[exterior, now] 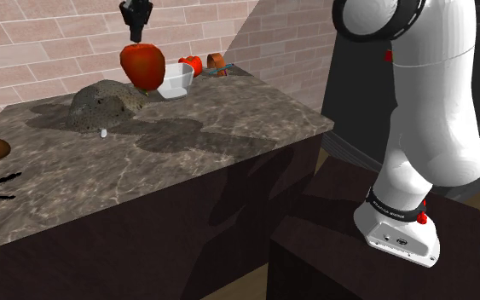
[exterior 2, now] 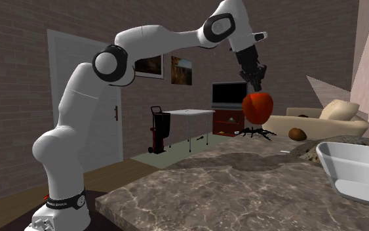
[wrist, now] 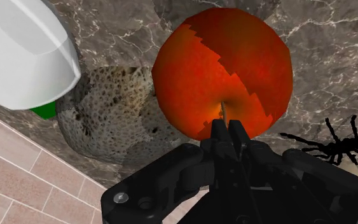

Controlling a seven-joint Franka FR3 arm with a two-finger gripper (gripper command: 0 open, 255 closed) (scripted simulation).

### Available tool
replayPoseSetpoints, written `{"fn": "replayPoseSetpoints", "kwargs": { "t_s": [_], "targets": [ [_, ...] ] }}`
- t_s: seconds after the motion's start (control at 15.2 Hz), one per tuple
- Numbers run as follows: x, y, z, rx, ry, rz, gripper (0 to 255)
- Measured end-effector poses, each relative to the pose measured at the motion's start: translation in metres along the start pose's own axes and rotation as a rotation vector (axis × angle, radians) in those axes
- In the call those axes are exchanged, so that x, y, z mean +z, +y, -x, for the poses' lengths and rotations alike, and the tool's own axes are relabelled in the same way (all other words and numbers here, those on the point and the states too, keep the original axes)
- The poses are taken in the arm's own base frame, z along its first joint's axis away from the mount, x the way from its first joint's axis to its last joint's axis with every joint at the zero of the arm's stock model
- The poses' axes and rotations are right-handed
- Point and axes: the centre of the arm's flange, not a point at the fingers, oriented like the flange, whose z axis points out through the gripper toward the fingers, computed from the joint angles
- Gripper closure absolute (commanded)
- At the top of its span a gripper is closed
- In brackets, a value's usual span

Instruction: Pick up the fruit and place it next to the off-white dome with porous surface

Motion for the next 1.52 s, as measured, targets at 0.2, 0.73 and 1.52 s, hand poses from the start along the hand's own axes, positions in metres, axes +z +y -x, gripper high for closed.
{"fn": "replayPoseSetpoints", "kwargs": {
  "t_s": [0.2, 0.73, 1.52],
  "targets": [
    [0.015, 0.0, 0.008, 0.0, 0.0, 0.0, 255],
    [0.054, -0.001, 0.024, 0.0, 0.0, 0.0, 255],
    [0.111, -0.002, 0.051, 0.0, 0.0, 0.0, 255]
  ]
}}
